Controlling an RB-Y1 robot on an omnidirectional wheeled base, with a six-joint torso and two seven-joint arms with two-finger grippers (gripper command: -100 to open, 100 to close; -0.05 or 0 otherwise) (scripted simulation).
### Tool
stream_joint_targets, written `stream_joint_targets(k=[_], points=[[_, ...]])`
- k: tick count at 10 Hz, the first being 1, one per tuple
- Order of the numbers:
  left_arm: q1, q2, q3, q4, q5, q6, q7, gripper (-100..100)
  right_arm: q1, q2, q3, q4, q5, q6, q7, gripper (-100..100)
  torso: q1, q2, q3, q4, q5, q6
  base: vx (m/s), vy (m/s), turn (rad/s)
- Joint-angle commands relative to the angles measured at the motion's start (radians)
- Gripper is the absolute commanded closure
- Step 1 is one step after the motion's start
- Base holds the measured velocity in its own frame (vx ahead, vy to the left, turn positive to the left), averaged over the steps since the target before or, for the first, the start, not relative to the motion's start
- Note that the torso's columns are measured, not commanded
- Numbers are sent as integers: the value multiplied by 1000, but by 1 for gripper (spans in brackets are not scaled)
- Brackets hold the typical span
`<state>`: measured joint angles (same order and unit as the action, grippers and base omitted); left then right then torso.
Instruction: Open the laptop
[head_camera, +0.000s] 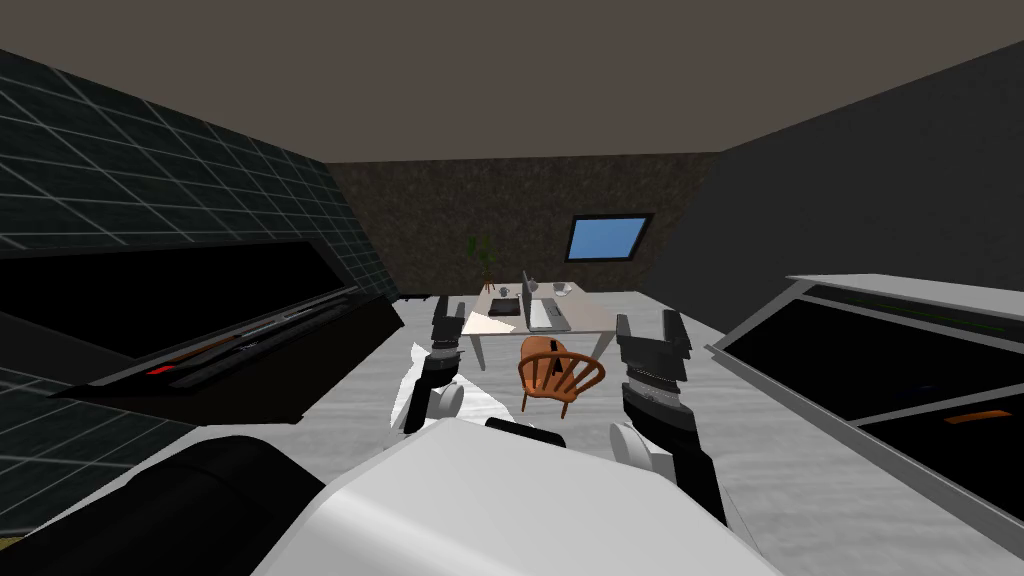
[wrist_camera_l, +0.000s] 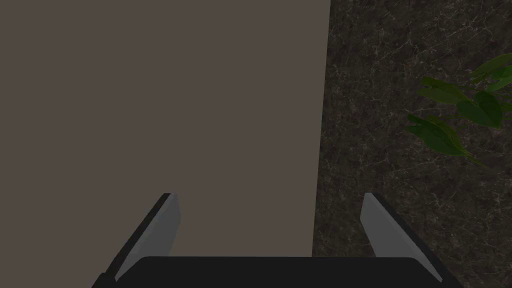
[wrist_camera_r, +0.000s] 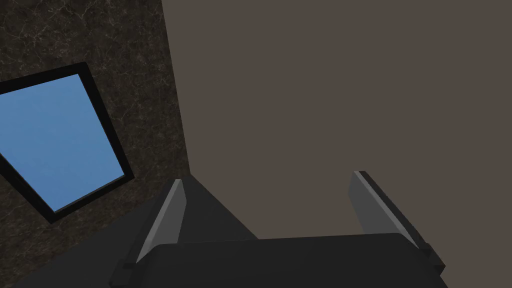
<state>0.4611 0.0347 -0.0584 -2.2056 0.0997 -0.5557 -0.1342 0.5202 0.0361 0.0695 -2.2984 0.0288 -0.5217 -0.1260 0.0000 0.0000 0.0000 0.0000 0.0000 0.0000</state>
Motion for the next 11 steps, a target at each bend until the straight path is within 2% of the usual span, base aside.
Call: stream_joint_targets(k=[1,9,10,11], points=[[0,0,0,0,0,0,0,0,0,0,0,0,0,0,0,0,0,40,-82,41,0,0,0,0,0],[0,0,0,0,0,0,0,0,0,0,0,0,0,0,0,0,0,618,-1234,617,0,0,0,0,0],[0,0,0,0,0,0,0,0,7,-44,-4,1,12,-4,7,-100,0,691,-1382,691,0,0,-16,7,-14],[0,0,0,0,0,0,0,0,13,-74,-9,1,25,-8,15,-100,0,726,-1450,724,0,0,-51,22,-22]])
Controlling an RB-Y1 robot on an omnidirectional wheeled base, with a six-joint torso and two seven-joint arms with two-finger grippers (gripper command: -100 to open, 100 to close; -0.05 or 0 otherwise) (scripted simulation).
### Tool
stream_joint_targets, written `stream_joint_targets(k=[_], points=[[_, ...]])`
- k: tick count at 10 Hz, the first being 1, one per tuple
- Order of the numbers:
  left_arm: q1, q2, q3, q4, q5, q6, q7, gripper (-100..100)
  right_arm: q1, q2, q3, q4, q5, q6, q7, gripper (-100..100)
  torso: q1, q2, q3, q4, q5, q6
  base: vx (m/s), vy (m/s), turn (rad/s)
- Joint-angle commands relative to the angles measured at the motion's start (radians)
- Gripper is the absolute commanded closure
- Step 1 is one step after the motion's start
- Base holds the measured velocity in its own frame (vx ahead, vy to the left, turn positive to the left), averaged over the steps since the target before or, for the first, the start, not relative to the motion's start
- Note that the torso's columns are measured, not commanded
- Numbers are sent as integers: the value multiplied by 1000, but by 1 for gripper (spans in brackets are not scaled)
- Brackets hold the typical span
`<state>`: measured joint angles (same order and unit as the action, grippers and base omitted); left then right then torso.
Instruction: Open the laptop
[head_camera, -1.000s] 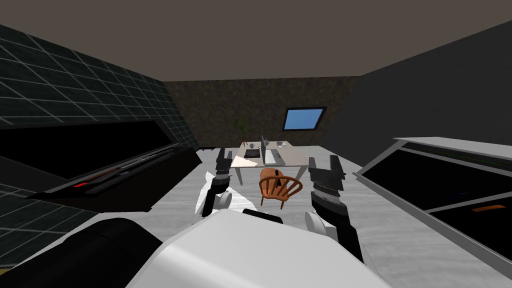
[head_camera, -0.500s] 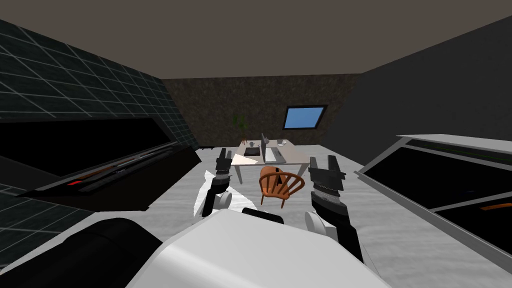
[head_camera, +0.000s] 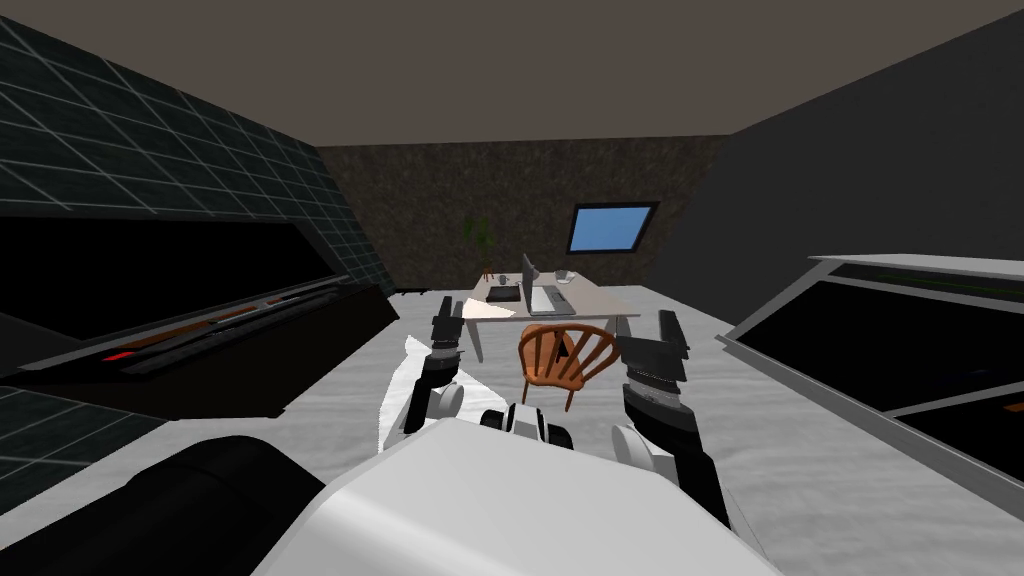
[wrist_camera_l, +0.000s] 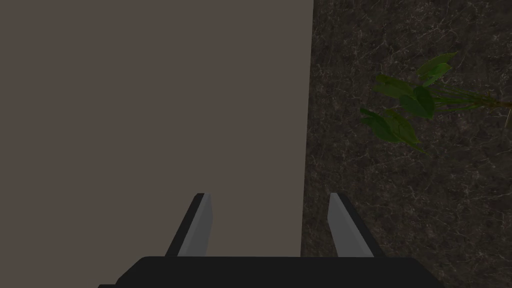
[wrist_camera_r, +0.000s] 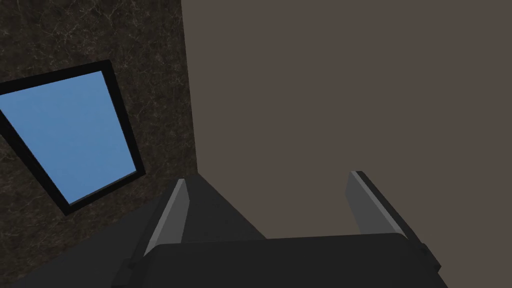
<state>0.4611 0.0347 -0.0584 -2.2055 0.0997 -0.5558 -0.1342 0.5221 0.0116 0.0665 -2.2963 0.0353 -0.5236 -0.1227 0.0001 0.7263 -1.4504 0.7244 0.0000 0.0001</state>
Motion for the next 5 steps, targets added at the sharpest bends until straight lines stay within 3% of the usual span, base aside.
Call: stream_joint_targets(k=[1,5], points=[[0,0,0,0,0,0,0,0,19,-78,-14,0,34,-10,22,-100,1,11,-19,10,0,0,-86,26,-26],[0,0,0,0,0,0,0,0,61,-165,-75,7,128,-25,86,-100,1,13,-25,14,0,0,-124,28,-28]])
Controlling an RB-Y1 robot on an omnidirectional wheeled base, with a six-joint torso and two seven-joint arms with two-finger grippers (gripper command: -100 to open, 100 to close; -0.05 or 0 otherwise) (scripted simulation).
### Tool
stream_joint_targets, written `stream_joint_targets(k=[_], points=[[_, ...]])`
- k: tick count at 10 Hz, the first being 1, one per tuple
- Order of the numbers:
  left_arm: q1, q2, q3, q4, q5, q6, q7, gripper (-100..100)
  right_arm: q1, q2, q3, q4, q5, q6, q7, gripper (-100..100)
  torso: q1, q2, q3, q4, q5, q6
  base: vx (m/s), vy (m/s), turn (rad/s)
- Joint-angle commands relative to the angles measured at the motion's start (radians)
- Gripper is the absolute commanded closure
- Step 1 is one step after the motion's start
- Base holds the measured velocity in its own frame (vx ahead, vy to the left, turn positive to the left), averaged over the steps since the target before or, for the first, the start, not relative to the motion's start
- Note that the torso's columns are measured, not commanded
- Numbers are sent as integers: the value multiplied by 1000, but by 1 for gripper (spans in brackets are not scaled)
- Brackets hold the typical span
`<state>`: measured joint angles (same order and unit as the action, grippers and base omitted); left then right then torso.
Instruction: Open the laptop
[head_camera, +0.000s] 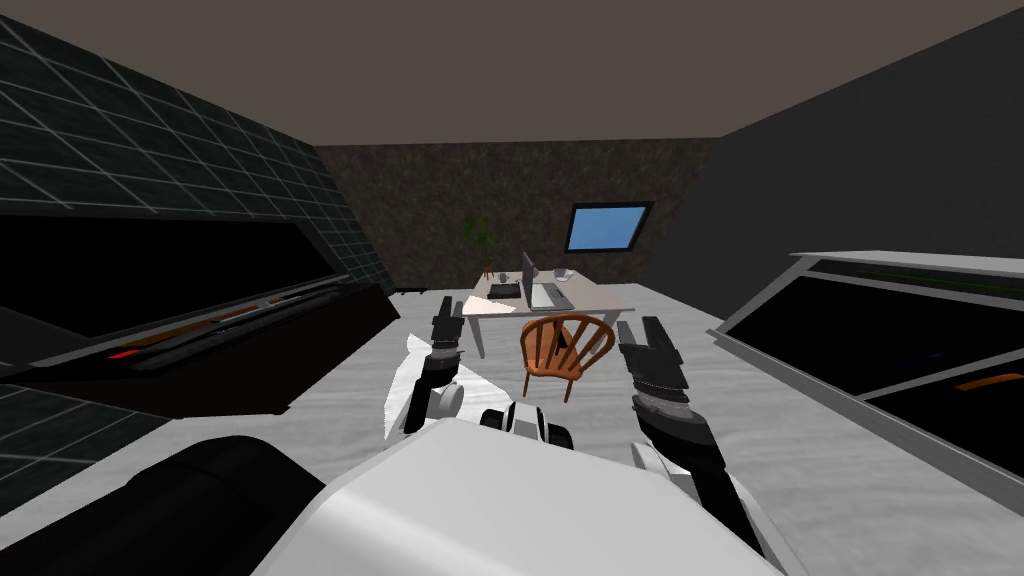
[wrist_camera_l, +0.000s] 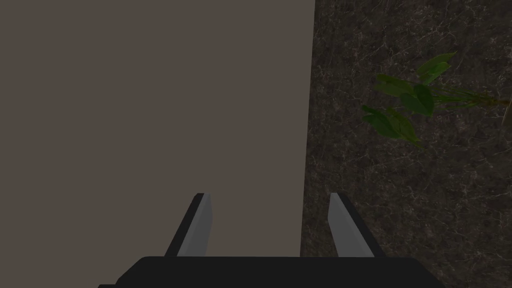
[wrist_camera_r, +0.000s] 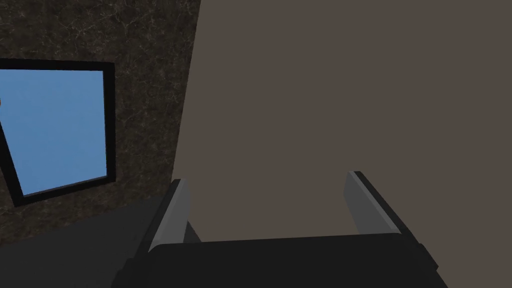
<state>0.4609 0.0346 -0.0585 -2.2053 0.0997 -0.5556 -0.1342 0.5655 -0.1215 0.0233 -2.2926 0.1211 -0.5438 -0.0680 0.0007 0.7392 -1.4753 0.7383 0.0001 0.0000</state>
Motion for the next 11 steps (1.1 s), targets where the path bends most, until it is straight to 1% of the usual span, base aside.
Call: stream_joint_targets(k=[1,4,5,7,8,9,10,11], points=[[0,0,0,0,0,0,0,0,31,-47,-54,5,73,-7,53,-100,0,0,0,0,0,0,-136,42,-24],[0,0,0,0,0,0,0,0,76,-82,-140,10,163,-6,130,-100,0,-2,-1,-1,0,0,-132,64,-11],[0,0,0,0,0,0,0,0,76,-82,-140,10,176,-6,130,-100,-1,-1,-1,0,0,0,-112,53,1],[0,0,0,0,0,0,0,0,110,-99,-211,11,240,0,191,-100,-1,-3,-2,-1,0,0,-87,73,20],[0,0,0,0,0,0,0,0,110,-99,-211,11,253,0,192,-100,1,-2,-1,-1,0,0,-73,60,10],[0,0,0,0,0,0,0,0,127,-106,-249,12,291,6,225,-100,-1,-3,-1,-1,0,0,-59,51,37],[0,0,0,0,0,0,0,0,145,-114,-278,12,321,12,257,-100,-2,-2,-1,-1,0,0,-65,86,73],[0,0,0,0,0,0,0,0,145,-114,-290,12,334,12,259,-100,0,-1,-1,0,0,0,-40,67,18]])
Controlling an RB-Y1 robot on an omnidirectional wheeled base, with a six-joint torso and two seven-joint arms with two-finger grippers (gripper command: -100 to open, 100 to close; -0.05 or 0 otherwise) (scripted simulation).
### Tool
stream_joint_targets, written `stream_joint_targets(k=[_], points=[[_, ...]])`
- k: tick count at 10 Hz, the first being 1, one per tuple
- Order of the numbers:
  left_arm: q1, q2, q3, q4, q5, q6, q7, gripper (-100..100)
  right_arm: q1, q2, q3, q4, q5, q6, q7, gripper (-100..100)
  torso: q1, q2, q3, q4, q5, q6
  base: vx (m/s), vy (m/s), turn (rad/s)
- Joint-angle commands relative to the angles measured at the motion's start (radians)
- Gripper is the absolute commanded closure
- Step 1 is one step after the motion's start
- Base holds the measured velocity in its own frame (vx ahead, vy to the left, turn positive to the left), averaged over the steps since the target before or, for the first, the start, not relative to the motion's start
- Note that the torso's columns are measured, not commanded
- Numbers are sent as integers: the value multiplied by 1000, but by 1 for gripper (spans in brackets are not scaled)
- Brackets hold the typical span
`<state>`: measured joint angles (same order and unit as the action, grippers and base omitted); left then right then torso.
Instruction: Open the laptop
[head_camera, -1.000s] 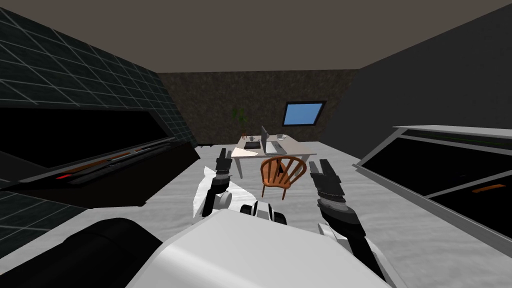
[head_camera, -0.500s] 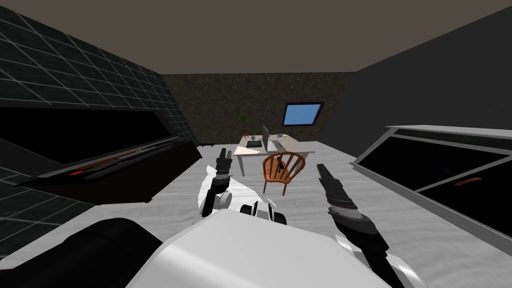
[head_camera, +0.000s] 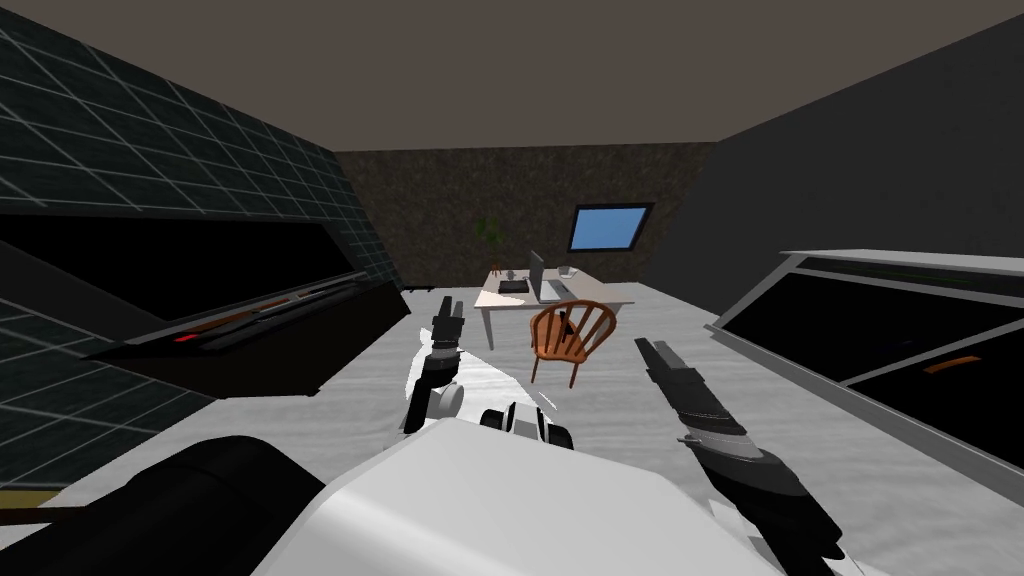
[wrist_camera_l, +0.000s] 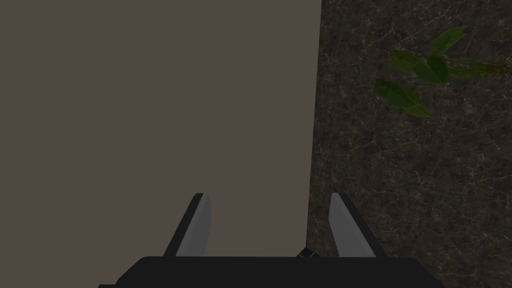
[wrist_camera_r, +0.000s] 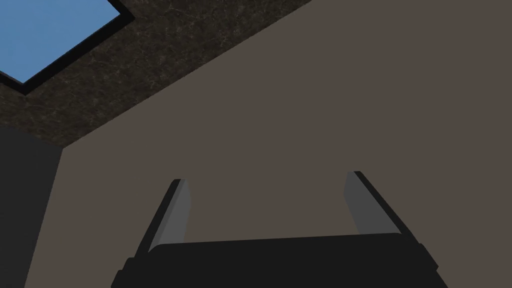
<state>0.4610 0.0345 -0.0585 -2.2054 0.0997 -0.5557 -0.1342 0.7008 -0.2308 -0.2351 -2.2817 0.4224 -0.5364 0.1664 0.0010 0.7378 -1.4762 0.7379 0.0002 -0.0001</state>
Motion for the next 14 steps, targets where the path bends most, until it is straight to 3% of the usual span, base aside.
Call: stream_joint_targets(k=[1,4,5,6,9,10,14], points=[[0,0,0,0,0,0,0,0,29,-13,-69,1,72,13,61,-100,-1,-1,0,0,0,0,-22,74,54],[0,0,0,0,0,0,0,0,67,-31,-158,1,152,32,133,-100,-2,0,0,0,0,0,-20,81,71],[0,0,0,0,0,0,0,0,67,-31,-162,1,161,32,136,-100,-2,0,0,0,-1,0,-1,59,38],[0,0,0,0,0,0,0,0,86,-40,-207,2,199,44,175,-100,-2,-1,0,0,-1,0,6,68,78],[0,0,0,0,0,0,0,0,127,-64,-292,4,281,70,254,-100,-1,0,0,0,0,0,14,92,99],[0,0,0,0,0,0,0,0,127,-64,-301,4,291,70,254,-100,-1,0,0,0,0,0,20,66,49],[0,0,0,0,0,0,0,0,190,-109,-430,10,410,113,371,-100,0,0,0,0,0,0,44,88,118]])
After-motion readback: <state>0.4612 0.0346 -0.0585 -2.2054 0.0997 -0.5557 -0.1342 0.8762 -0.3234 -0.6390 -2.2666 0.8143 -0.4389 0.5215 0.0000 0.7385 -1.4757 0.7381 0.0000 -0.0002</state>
